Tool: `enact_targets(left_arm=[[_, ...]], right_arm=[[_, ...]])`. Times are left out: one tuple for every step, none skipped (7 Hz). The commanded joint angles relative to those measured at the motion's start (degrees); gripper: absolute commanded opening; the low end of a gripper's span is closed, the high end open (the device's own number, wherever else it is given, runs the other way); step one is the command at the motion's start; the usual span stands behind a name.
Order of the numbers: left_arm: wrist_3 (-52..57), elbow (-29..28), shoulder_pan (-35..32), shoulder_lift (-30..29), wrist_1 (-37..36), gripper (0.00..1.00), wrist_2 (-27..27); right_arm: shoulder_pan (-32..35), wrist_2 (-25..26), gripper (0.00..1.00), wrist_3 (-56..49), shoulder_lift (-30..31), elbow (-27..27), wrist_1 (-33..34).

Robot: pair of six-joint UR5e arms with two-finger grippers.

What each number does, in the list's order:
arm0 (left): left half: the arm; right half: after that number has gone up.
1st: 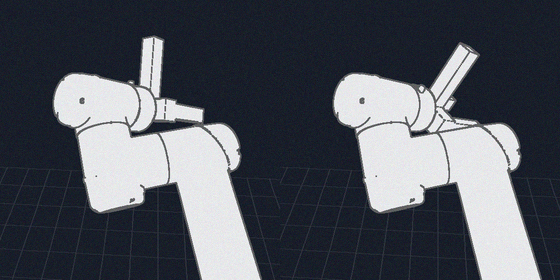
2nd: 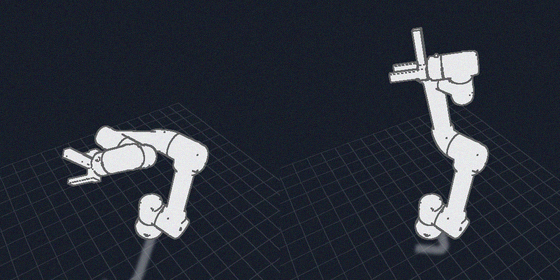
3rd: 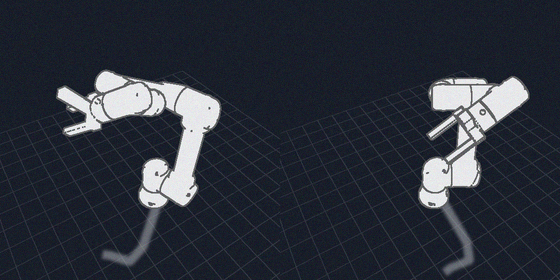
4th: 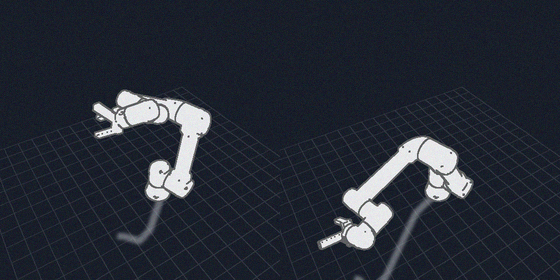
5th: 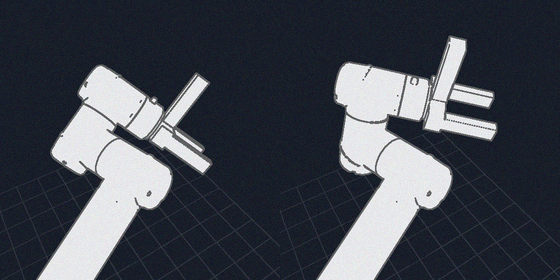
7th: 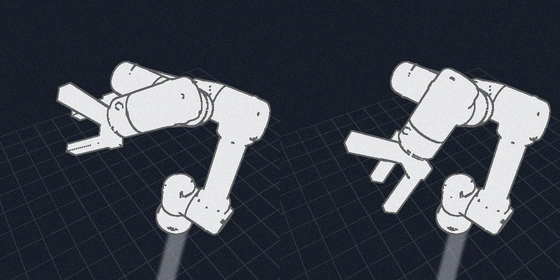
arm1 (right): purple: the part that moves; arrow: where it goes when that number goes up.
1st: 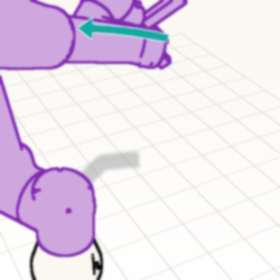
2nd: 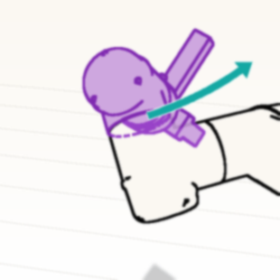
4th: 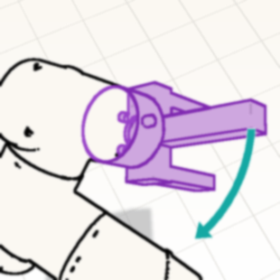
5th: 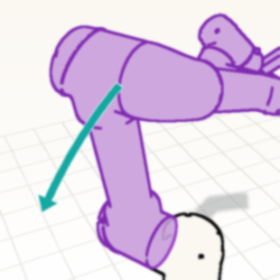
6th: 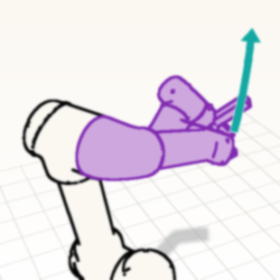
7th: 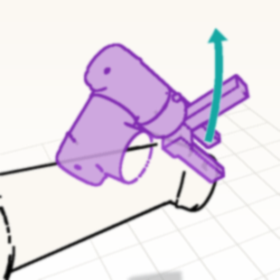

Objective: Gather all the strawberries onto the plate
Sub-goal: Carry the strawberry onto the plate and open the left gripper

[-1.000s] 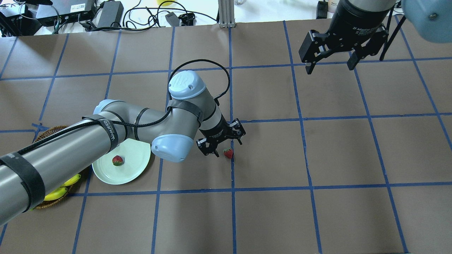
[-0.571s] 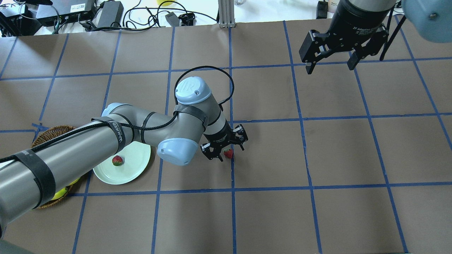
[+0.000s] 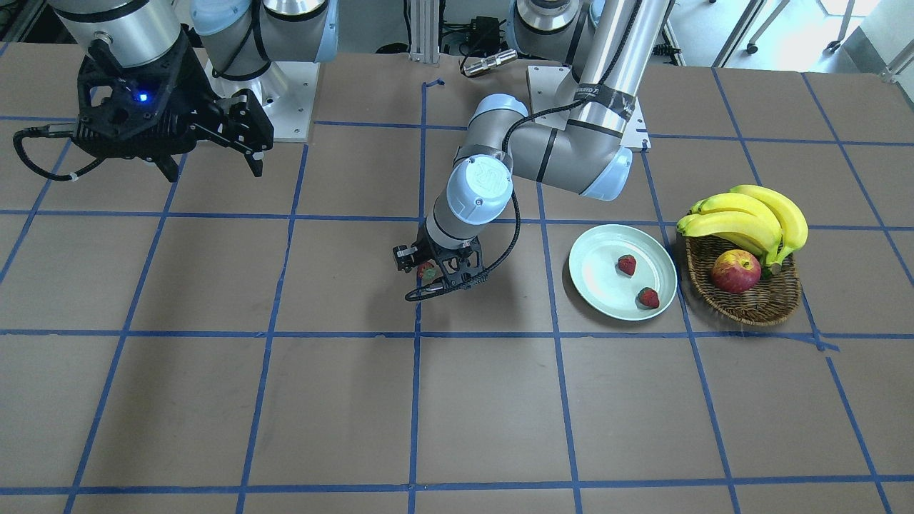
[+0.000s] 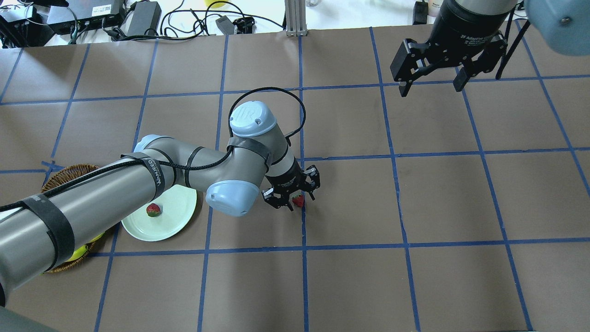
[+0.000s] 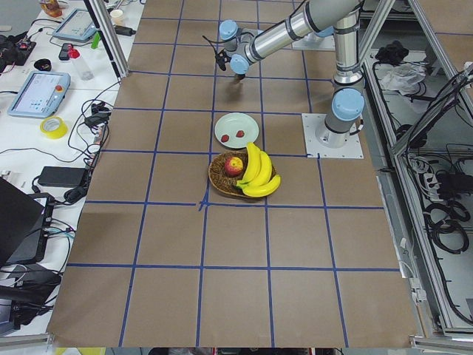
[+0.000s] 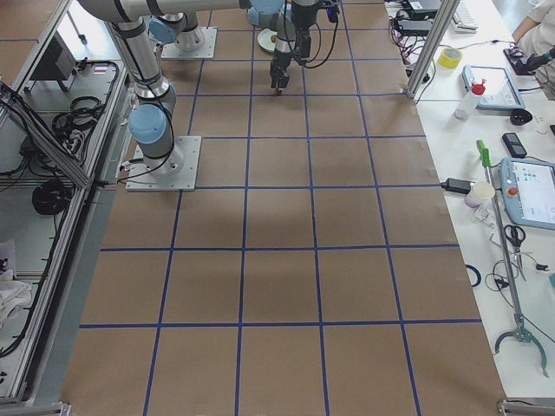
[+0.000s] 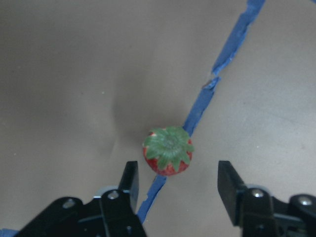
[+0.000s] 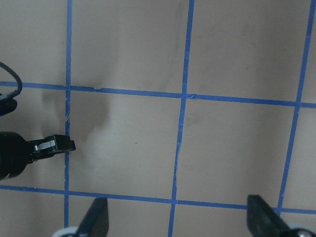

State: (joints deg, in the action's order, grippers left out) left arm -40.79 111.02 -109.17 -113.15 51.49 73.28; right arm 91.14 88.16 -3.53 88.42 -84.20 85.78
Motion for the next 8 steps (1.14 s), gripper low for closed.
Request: enact_targets(left_arm=[[-0.17,-0.1,0.01,-0.4,-0.25,0.48,0.2],[-0.78,-0.19,0.01,-0.49,-0.25,0.15,0.37],[-0.96,-0.28,0.01,-0.41,-0.16,0.0,0.37],[-0.78,-0.54,0.53,-0.14,-0.07,0.0,0.37],[-0.61,-1.41,2.28,1.16,0.62,0.0,1.77],[0.26,-2.9,4.65,1.96,5.16,0.0,8.57],[3.49,-4.66,8.67,2.84,8.42,0.0,9.68],[10.22,-5.11,13.58,3.8,11.67,0.0,10.56]], right_arm=[[0.0,0.0,1.0,0.01,0.0,0.0,0.0],[0.0,0.0,1.0,0.01,0.0,0.0,0.0],[0.0,0.0,1.0,0.01,0.0,-0.09,0.0],[0.0,0.0,1.0,0.01,0.0,-0.09,0.0],[0.0,0.0,1.0,0.01,0.0,-0.09,0.0],[0.0,0.0,1.0,0.01,0.0,-0.09,0.0],[0.0,0.0,1.0,0.01,0.0,-0.09,0.0],[0.0,0.0,1.0,0.01,0.0,-0.09,0.0]])
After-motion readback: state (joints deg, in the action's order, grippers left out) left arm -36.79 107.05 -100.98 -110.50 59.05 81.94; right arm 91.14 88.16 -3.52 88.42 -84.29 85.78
